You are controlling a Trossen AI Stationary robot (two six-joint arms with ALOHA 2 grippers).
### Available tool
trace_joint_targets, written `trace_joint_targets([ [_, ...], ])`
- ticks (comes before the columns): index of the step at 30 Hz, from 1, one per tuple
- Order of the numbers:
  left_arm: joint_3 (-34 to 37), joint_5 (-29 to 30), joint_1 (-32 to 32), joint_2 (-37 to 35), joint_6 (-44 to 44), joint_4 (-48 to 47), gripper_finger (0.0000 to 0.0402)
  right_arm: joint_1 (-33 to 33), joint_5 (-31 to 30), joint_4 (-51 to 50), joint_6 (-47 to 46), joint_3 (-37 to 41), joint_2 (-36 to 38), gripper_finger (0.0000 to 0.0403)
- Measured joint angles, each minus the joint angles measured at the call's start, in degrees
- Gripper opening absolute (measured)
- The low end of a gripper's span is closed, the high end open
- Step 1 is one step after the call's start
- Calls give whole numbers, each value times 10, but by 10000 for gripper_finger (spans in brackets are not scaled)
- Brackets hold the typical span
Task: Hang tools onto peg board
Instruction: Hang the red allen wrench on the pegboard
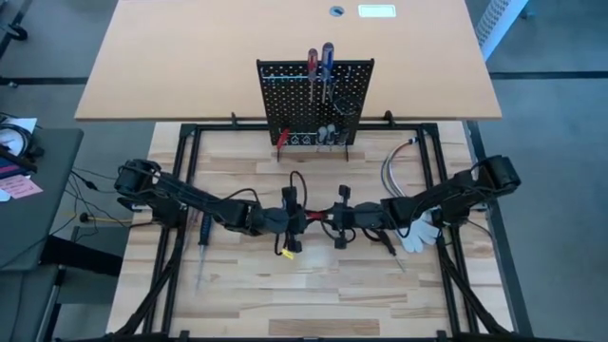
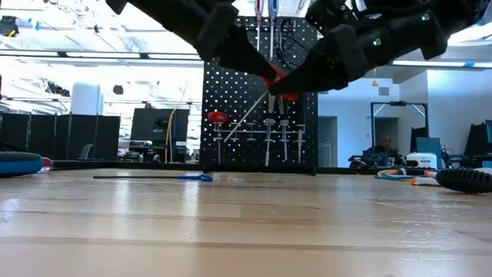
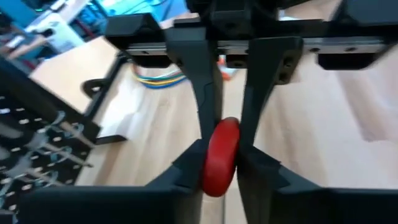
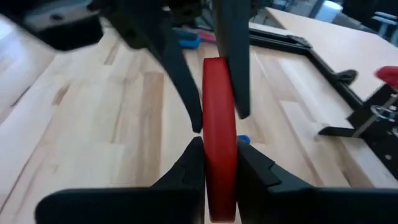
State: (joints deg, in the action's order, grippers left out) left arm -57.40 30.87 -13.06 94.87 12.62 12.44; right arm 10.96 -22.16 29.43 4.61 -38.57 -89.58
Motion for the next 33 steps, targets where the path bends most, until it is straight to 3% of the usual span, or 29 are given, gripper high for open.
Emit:
trace_joint_targets([
  [2,0,-13,0,0,-3,-1,39,1,4,-5,3,0,0,57],
  [6,0,-14,4,-4,-26,-4,37,-1,-8,-34,-8,-2,0,92],
  [12,46,64,32,-69,-50,7,37,-11,-59,-150,-46,0,31,161],
  [15,111,72,54,-103,-40,127,37,-11,-94,-178,-53,-1,39,174],
  [19,213,71,96,-112,21,375,37,-8,-101,-166,-47,-1,32,171],
  [23,273,22,149,-92,65,602,37,-4,-101,-162,-40,-1,31,160],
  [25,279,0,179,-75,66,655,37,-5,-101,-158,-32,-1,31,155],
  [29,261,-54,231,-33,64,671,37,-5,-101,-146,-27,-1,30,148],
  [33,236,-59,264,5,80,685,37,-5,-100,-145,-26,0,30,143],
])
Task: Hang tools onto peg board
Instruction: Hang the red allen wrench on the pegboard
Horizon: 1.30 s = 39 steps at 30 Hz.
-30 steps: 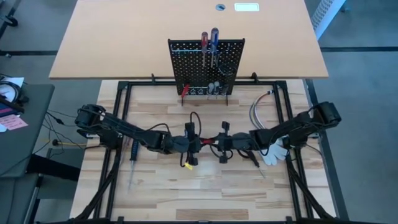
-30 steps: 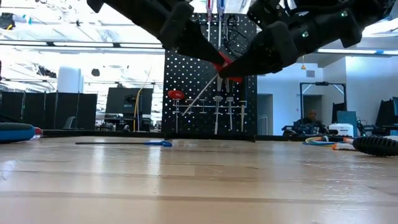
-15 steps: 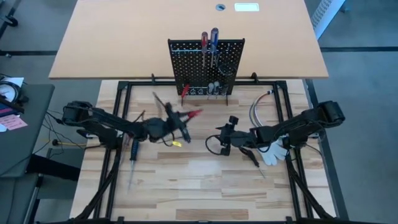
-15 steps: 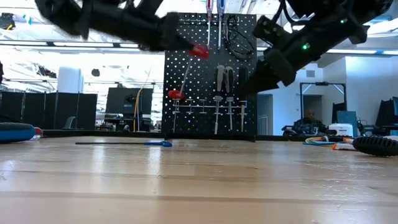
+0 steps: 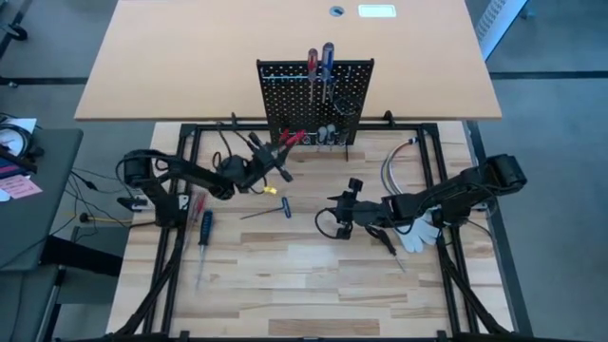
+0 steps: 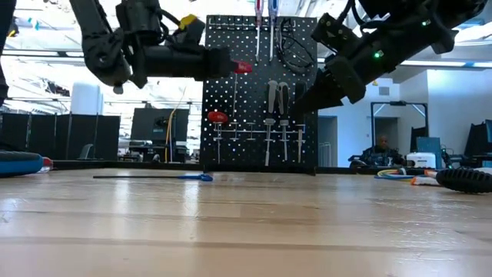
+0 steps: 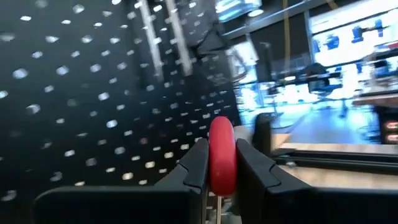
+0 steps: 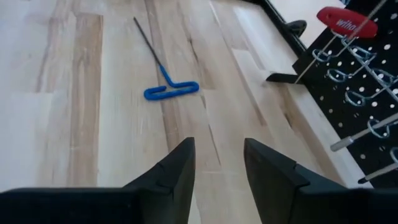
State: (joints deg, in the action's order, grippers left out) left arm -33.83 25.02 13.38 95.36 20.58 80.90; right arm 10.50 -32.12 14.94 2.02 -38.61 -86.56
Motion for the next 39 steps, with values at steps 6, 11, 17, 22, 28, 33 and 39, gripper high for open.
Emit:
trace_joint_targets([
  [6,-20,-8,34,32,1,49,37,3,0,3,0,0,0,143],
  [11,-42,-41,62,58,-25,40,37,3,1,3,2,0,0,143],
  [17,-48,-35,67,70,-22,18,37,3,1,3,2,0,0,143],
  [22,-48,-16,60,69,-5,27,37,4,2,2,4,0,0,143],
  [28,-48,-8,47,68,-2,44,37,4,5,1,6,0,0,143],
  [33,-48,23,46,68,0,8,37,4,6,1,9,0,0,143],
  [39,-48,25,49,68,-7,-38,37,4,7,1,10,0,0,143],
])
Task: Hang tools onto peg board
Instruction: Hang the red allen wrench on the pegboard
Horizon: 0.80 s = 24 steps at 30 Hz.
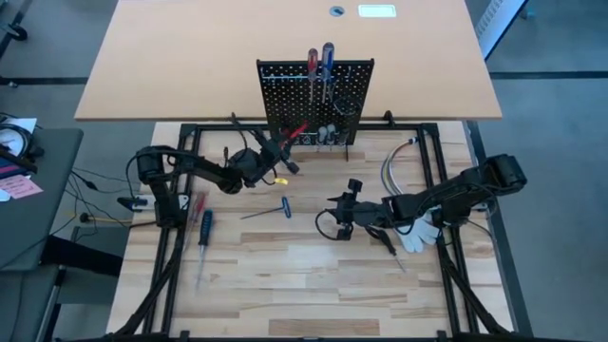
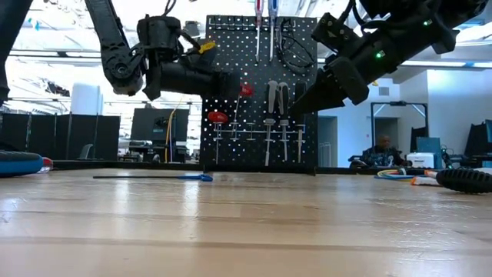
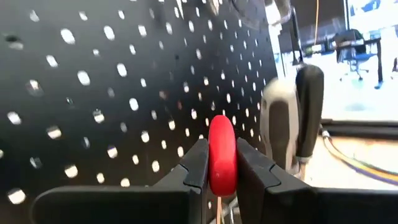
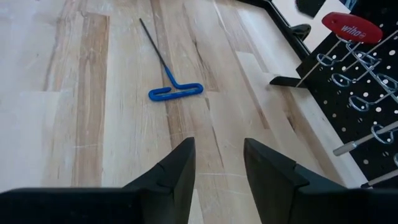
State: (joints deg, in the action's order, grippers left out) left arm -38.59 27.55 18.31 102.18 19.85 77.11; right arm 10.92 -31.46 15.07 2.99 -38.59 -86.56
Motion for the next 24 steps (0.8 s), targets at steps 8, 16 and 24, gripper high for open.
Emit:
trace_joint_targets([
  [8,0,-16,27,0,-78,-57,71,0,0,4,1,0,0,143],
  [16,0,-17,34,0,-97,-77,89,0,0,4,0,0,0,143],
  [24,1,-8,15,-51,-35,-132,111,0,0,2,0,0,0,143],
])
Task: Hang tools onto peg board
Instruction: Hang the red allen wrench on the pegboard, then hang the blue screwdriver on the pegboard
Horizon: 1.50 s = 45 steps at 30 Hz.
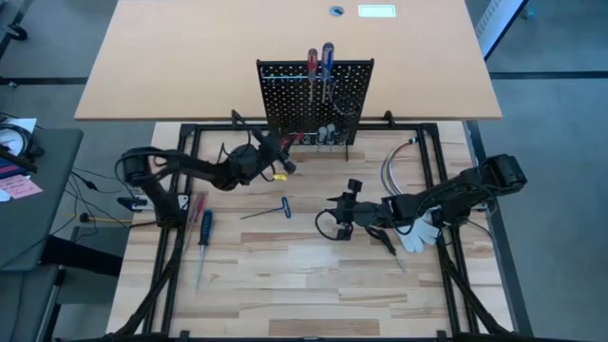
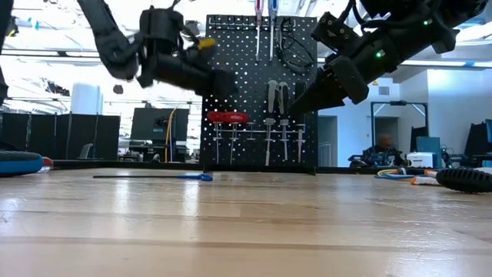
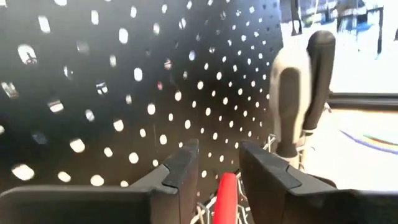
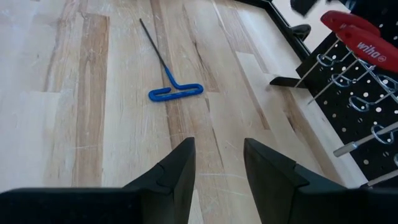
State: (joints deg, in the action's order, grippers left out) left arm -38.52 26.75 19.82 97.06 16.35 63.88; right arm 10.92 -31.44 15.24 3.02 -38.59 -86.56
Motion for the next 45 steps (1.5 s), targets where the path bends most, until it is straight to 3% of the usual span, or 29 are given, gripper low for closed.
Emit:
trace_joint_targets([
  [5,0,19,-37,-110,35,-162,118,0,1,-8,0,0,0,143],
  [11,-34,37,-150,-273,-29,-592,118,0,1,-14,-11,0,0,143],
  [15,-84,127,-256,-321,-222,-870,118,-1,2,-13,-11,0,0,143],
  [17,-109,124,-302,-326,-356,-997,118,-1,2,-11,-11,0,0,143],
  [19,-127,76,-338,-323,-493,-1107,118,-1,2,-9,-14,0,0,143],
  [22,-139,-47,-381,-311,-668,-1218,118,-1,2,-5,-15,0,0,143],
  [26,-132,-211,-439,-293,-828,-1266,118,-1,2,7,-15,0,0,143],
  [28,-125,-260,-471,-284,-889,-1263,118,-1,2,11,-12,0,0,143],
  [34,-122,-278,-573,-247,-1075,-1259,123,-2,2,52,16,0,0,143],
  [38,-122,-279,-623,-223,-1170,-1261,147,-2,4,97,43,0,0,143],
  [45,-122,-292,-674,-154,-1269,-1257,174,3,56,102,38,0,0,143],
])
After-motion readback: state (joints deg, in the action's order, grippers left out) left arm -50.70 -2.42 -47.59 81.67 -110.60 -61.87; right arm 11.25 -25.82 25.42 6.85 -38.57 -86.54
